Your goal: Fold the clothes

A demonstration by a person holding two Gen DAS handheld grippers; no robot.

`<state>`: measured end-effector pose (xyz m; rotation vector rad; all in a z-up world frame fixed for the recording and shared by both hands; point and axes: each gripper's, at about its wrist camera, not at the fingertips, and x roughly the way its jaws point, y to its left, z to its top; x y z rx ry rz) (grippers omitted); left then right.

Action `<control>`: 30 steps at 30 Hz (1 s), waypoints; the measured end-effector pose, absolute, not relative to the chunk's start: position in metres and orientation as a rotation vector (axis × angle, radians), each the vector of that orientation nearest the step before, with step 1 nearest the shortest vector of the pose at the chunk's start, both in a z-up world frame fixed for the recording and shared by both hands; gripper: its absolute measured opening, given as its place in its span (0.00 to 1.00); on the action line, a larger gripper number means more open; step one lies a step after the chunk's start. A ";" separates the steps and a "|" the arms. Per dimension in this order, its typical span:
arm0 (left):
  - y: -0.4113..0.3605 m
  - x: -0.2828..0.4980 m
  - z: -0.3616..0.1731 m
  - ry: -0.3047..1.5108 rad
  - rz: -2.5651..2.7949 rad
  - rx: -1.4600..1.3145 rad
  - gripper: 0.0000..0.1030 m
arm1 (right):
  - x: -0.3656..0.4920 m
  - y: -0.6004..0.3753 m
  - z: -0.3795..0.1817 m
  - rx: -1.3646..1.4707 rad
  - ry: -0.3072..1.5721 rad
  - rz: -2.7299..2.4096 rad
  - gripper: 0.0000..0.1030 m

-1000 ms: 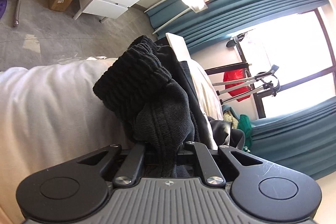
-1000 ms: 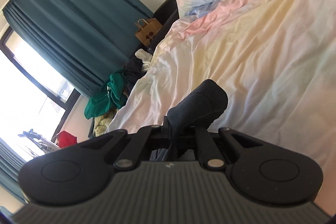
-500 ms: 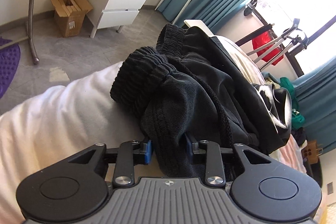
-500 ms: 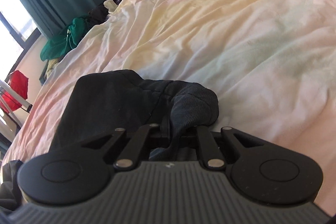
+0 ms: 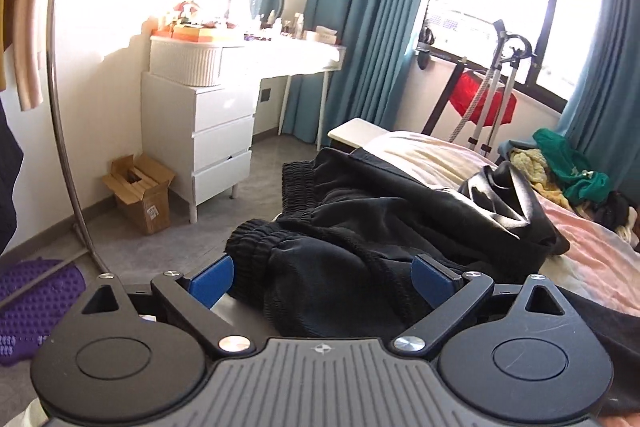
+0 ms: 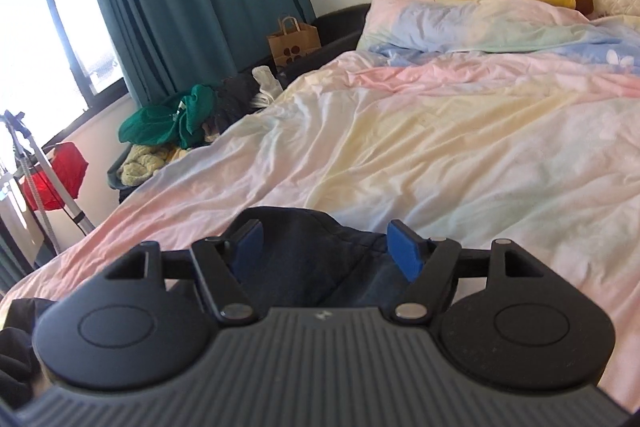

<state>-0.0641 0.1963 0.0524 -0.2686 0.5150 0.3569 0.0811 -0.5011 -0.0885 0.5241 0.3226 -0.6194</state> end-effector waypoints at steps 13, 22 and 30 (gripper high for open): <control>0.078 0.020 0.025 0.519 0.165 -0.104 0.96 | 0.090 -0.445 -0.064 0.431 0.269 -0.280 0.69; 0.079 0.047 -0.023 0.600 0.145 -0.128 0.96 | 0.105 -0.404 -0.066 0.364 0.269 -0.075 0.69; 0.080 0.041 -0.017 0.556 0.111 -0.229 0.97 | 0.155 -0.342 -0.089 0.437 0.437 0.108 0.69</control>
